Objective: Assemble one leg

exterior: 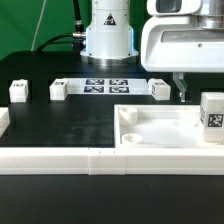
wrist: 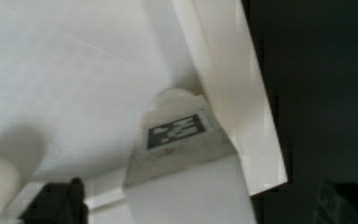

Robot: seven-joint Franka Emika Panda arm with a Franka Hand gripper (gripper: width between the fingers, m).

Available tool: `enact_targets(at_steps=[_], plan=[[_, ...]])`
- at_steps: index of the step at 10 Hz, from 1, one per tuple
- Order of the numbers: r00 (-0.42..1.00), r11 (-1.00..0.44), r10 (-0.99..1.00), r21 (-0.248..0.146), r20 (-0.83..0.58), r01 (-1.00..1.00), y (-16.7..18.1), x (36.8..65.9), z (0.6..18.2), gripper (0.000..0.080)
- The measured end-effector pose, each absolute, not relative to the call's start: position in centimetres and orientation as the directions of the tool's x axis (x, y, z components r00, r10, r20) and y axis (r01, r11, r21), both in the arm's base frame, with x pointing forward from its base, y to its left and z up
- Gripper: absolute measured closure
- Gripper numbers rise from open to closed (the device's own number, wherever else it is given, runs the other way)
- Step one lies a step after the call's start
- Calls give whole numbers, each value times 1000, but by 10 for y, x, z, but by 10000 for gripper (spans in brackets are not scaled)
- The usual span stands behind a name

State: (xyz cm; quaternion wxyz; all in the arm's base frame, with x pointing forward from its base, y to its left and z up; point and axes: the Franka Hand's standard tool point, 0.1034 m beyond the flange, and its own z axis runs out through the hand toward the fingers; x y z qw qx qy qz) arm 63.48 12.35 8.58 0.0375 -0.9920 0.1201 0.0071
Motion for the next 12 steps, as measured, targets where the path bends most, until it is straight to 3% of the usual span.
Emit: enact_targets(at_steps=[3, 6, 7, 8, 9, 12], plan=[[1000, -998, 12, -56, -9, 11, 125, 633, 82, 150], [1000, -998, 21, -56, -9, 20, 126, 633, 81, 178], [1000, -998, 21, -56, -9, 20, 126, 633, 81, 361], [1000, -998, 21, -55, -9, 20, 125, 633, 82, 361], [1000, -998, 18, -53, -8, 18, 123, 633, 82, 506], [1000, -999, 0, -54, -9, -1, 122, 633, 82, 505]])
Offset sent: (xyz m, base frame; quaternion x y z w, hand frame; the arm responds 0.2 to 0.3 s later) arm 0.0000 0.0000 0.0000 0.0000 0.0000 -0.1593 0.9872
